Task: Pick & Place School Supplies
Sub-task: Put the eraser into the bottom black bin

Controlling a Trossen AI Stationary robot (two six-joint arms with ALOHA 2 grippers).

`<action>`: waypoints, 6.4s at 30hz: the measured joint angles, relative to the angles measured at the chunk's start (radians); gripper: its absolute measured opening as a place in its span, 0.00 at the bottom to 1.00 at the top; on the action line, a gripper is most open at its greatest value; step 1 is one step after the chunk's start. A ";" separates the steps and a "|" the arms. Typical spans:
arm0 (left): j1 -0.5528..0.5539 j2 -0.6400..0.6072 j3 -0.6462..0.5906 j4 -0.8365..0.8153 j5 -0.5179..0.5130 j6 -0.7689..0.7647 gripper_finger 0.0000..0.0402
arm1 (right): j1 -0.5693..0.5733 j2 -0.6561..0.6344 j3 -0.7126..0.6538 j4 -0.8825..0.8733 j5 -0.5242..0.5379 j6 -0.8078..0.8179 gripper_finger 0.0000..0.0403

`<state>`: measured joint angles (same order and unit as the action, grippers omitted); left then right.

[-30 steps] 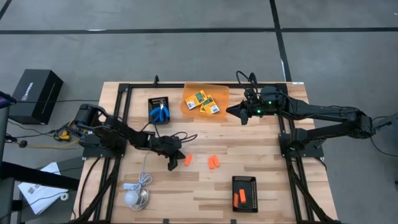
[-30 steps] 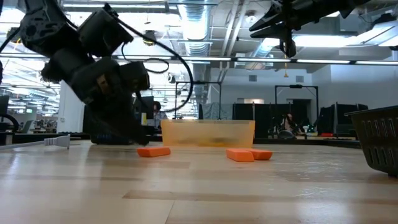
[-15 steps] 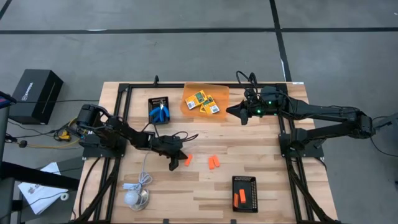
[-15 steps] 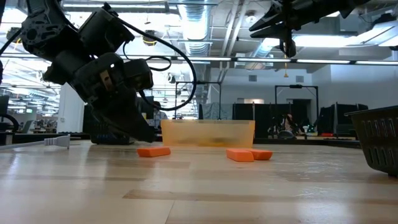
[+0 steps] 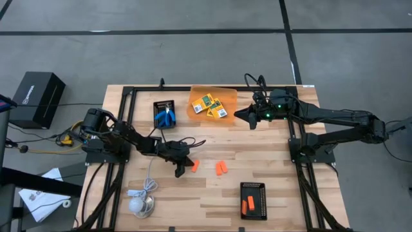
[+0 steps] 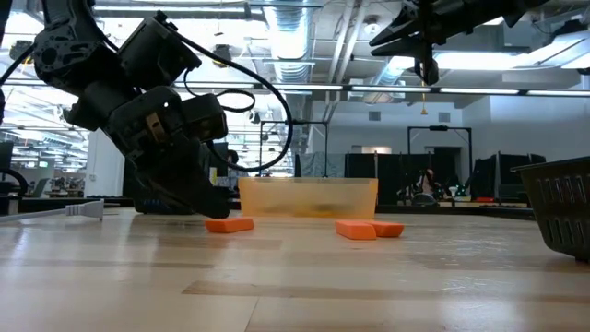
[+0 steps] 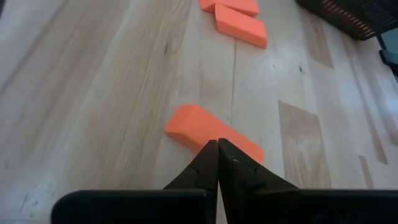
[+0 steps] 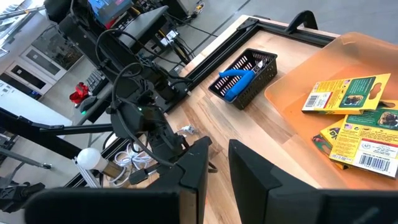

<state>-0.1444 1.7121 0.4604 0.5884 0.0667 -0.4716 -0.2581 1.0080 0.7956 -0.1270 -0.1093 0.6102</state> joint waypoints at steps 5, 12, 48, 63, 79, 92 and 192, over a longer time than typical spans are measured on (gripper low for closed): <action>0.000 0.002 0.001 -0.001 0.003 0.000 0.00 | 0.000 0.000 0.000 0.000 0.000 0.000 0.14; 0.000 0.001 -0.005 -0.021 0.004 -0.004 0.00 | 0.000 0.000 0.000 0.000 0.000 0.003 0.14; 0.000 0.016 0.058 0.014 -0.023 0.013 0.00 | 0.000 0.000 0.000 0.000 -0.002 0.010 0.14; 0.000 0.069 0.063 -0.004 0.030 -0.002 0.00 | 0.000 0.000 0.000 0.000 -0.008 0.010 0.14; 0.000 0.064 0.018 -0.013 0.037 -0.004 0.00 | 0.000 0.000 0.000 0.000 -0.024 0.009 0.14; -0.001 0.065 -0.007 -0.013 0.035 0.001 0.00 | 0.000 0.000 0.000 0.000 -0.024 0.009 0.14; 0.031 0.091 0.147 -0.027 0.107 0.075 0.00 | 0.000 0.000 0.000 0.006 -0.024 0.011 0.14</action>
<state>-0.1131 1.8035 0.6075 0.5612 0.1740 -0.3970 -0.2577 1.0080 0.7952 -0.1207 -0.1333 0.6209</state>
